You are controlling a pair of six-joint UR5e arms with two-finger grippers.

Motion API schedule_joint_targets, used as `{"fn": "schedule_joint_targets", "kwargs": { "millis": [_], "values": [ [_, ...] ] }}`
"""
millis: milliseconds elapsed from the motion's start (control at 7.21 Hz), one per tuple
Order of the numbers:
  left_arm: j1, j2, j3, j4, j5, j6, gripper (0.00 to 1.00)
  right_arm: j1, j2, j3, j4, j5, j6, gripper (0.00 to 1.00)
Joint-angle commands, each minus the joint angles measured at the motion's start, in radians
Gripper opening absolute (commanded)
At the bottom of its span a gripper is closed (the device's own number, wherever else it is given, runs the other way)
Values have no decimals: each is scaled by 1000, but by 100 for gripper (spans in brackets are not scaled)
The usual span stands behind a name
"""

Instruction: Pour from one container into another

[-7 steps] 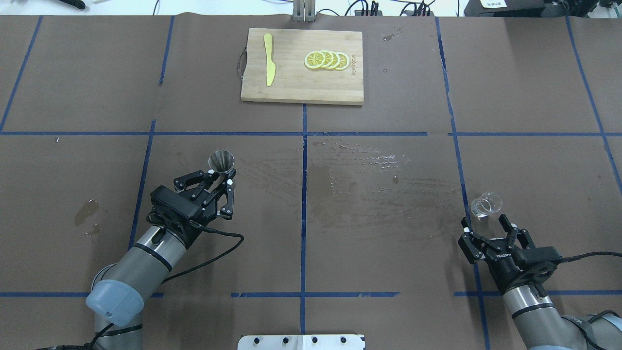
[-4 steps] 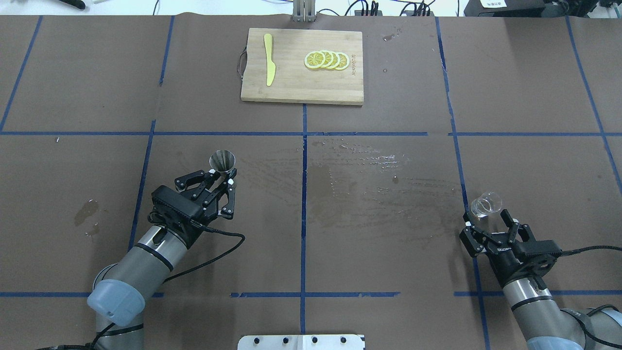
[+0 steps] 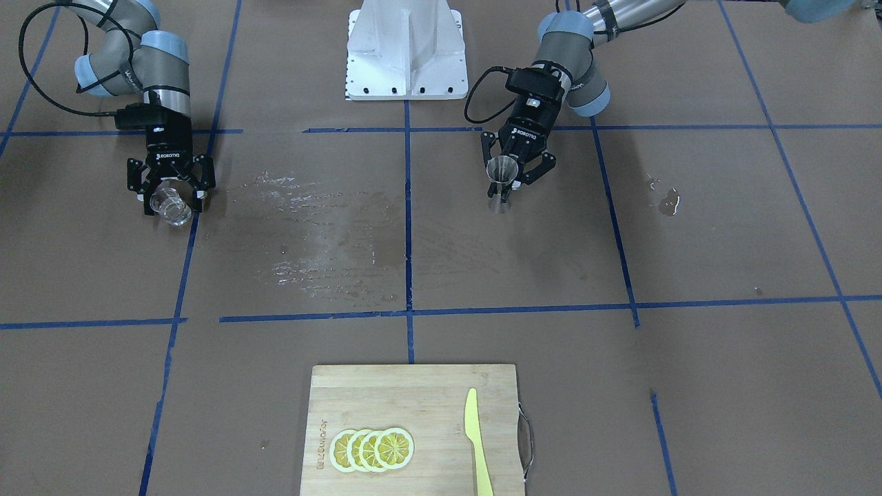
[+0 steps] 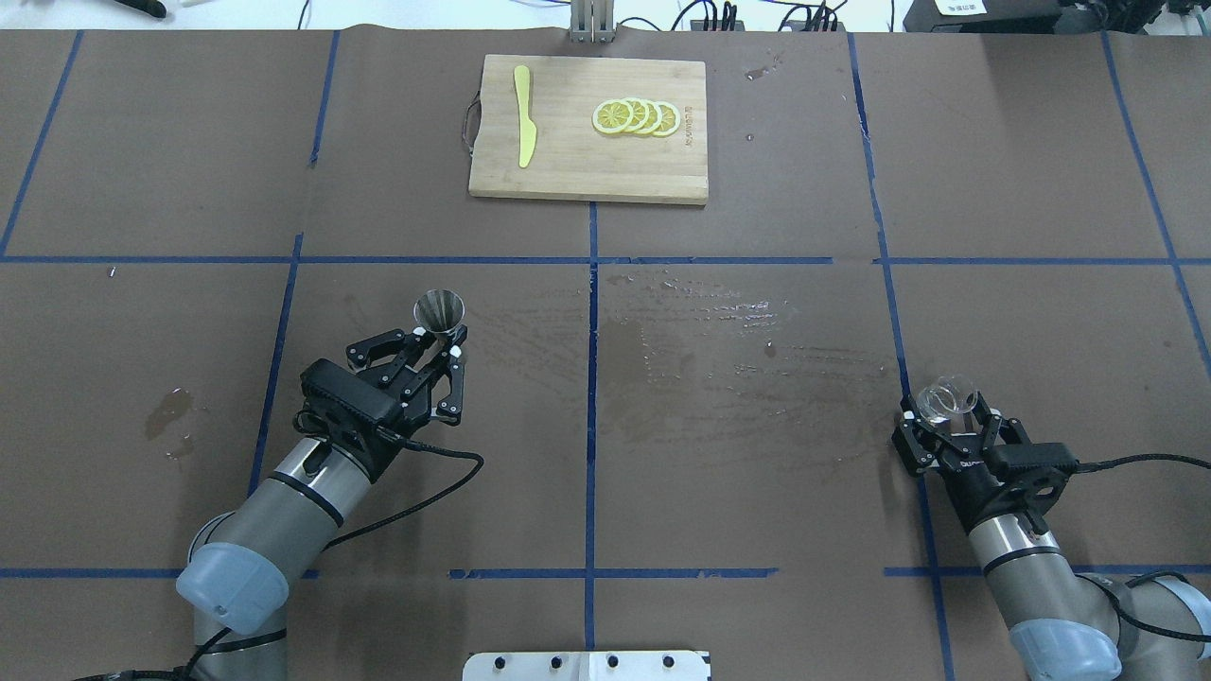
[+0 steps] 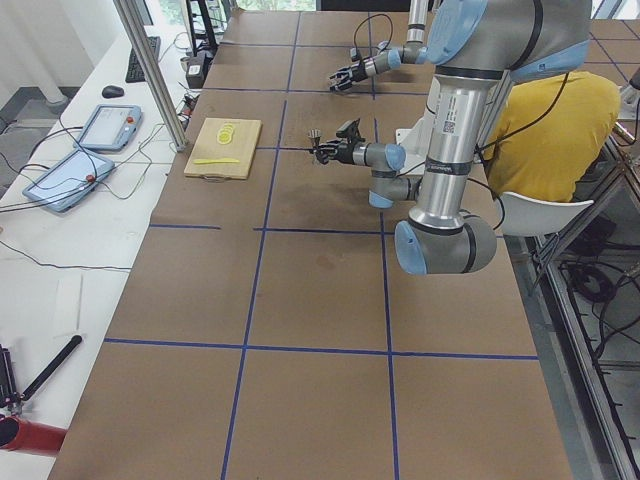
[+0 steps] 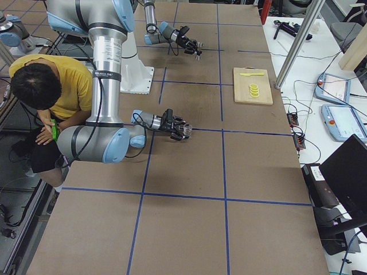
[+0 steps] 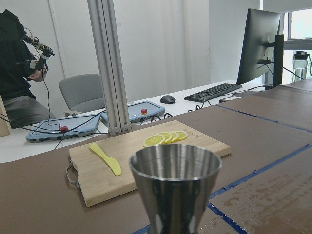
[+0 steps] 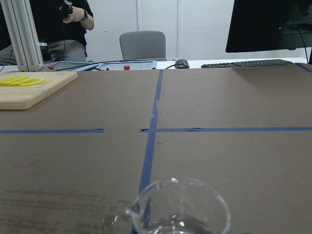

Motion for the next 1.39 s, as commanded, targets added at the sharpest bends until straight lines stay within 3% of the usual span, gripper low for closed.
{"fn": "schedule_joint_targets", "kwargs": {
  "millis": [0,139,416,555,833,1110,1249],
  "values": [
    [0,-1,-1,2,0,0,0,1,15,-6,0,1,-1,81],
    [0,-2,-1,2,0,0,0,1,17,-26,3,-1,-1,69],
    [1,-4,-4,3,0,0,0,3,15,-29,12,-1,-9,29],
    [2,-4,-6,3,0,0,0,6,11,-23,14,-1,-33,15],
    [3,-4,-6,3,0,0,0,34,23,21,54,1,-139,12],
    [5,-13,-7,0,-9,36,0,50,28,94,54,42,-217,20],
    [5,-27,-10,-3,-76,126,0,58,35,131,54,51,-268,14]
  ]
}}
